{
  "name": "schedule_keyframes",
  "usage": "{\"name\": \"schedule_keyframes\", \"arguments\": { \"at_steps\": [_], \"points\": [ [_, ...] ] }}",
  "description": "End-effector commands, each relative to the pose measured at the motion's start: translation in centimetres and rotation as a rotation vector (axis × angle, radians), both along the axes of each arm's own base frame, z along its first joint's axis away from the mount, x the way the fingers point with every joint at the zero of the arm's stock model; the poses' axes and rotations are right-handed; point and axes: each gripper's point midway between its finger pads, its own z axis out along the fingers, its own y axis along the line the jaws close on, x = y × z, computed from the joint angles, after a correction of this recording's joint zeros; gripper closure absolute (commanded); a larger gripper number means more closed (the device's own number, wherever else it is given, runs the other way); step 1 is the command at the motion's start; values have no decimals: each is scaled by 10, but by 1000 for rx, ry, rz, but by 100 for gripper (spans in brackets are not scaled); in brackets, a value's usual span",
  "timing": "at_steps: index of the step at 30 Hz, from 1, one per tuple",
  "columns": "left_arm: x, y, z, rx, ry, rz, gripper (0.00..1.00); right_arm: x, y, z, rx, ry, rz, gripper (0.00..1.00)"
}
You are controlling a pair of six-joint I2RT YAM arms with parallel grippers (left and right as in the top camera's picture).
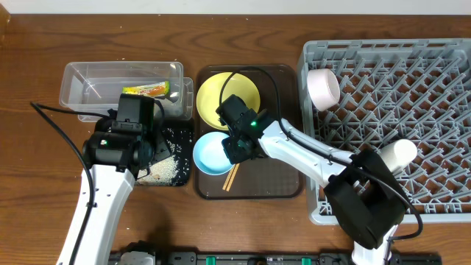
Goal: Sort waste into correct bins and load items into the dishwasher rack
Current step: 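Grasp the light-blue bowl with the right gripper and place it in the rack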
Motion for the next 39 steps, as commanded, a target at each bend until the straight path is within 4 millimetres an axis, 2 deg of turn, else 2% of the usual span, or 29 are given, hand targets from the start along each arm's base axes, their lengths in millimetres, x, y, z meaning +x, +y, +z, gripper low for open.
{"name": "schedule_keyframes", "arguments": {
  "at_steps": [1, 5, 12, 17, 21, 26, 28, 31, 33, 34, 39],
  "points": [
    [-1, 5, -2, 17, 7, 30, 35, -3, -1, -5, -17, 12, -14, 84],
    [-2, 5, -2, 17, 7, 30, 35, -3, -1, -5, -18, 14, -14, 99],
    [-2, 5, -3, 17, 8, 30, 35, -2, -4, -5, -27, 10, -18, 99],
    [-2, 5, -2, 17, 8, 30, 35, 11, -16, 1, -56, -36, -31, 99],
    [-2, 5, -3, 17, 8, 30, 35, 28, -29, 26, -63, -129, -16, 99],
    [-2, 5, -2, 17, 7, 30, 35, 51, -51, 80, -23, -264, -25, 99],
    [-2, 5, -2, 17, 7, 30, 35, 61, -66, 105, -8, -324, -43, 99],
    [-2, 5, -2, 17, 7, 30, 35, 79, -103, 142, -37, -441, -106, 99],
    [-2, 5, -2, 17, 7, 30, 35, 92, -136, 166, -114, -543, -144, 99],
    [-2, 5, -3, 17, 8, 30, 35, 101, -159, 180, -180, -608, -180, 99],
    [-1, 5, -2, 17, 6, 30, 35, 126, -251, 233, -484, -818, -331, 99]
  ]
}}
